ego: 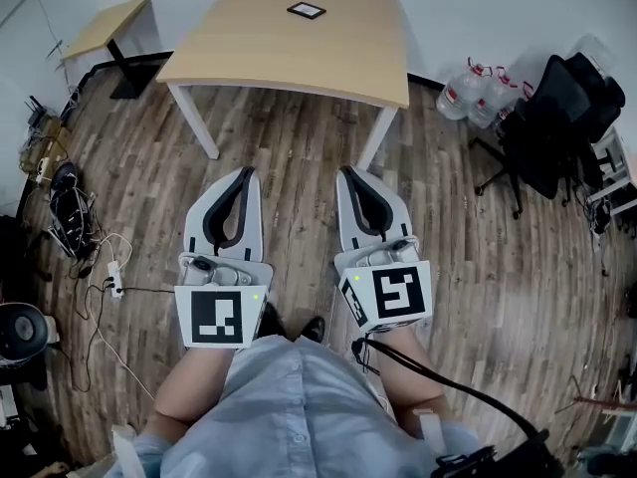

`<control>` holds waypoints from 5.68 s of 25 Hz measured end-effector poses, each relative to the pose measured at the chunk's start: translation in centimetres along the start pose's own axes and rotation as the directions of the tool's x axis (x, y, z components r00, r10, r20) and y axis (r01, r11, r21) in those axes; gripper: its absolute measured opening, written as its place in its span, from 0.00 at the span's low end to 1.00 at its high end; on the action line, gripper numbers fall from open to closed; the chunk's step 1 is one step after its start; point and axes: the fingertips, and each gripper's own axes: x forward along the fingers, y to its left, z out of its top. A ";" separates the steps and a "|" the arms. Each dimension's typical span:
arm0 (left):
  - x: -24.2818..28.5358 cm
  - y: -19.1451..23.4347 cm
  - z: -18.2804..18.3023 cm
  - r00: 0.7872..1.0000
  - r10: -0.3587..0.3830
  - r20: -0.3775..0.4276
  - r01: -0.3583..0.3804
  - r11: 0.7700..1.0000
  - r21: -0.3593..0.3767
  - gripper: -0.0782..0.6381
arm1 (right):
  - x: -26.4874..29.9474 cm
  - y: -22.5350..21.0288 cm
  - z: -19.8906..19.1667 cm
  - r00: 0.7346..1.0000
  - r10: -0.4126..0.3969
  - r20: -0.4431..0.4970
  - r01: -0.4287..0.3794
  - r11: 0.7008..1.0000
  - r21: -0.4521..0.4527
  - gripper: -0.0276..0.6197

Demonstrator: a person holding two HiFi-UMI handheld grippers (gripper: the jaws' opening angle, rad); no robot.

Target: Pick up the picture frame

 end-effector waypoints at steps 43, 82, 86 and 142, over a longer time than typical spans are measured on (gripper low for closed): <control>31.3 15.2 -11.3 0.996 -0.075 -0.051 0.072 0.996 -0.047 0.11 | 32.6 -12.5 -6.2 0.996 -0.075 -0.041 0.075 0.997 -0.003 0.05; 59.5 25.0 -18.2 0.993 0.023 -0.114 -0.032 0.997 -0.075 0.11 | 62.8 -27.9 -10.7 0.990 0.079 -0.119 -0.081 0.997 -0.012 0.05; 61.6 25.6 -19.8 0.987 0.010 -0.162 -0.023 0.997 -0.080 0.11 | 65.3 -29.9 -10.9 0.989 0.072 -0.128 -0.076 0.997 -0.026 0.05; 66.0 29.7 -37.4 0.875 0.023 -0.483 -0.126 0.975 -0.181 0.11 | 70.6 -30.8 -38.6 0.577 0.259 -0.775 -0.418 0.908 -0.007 0.14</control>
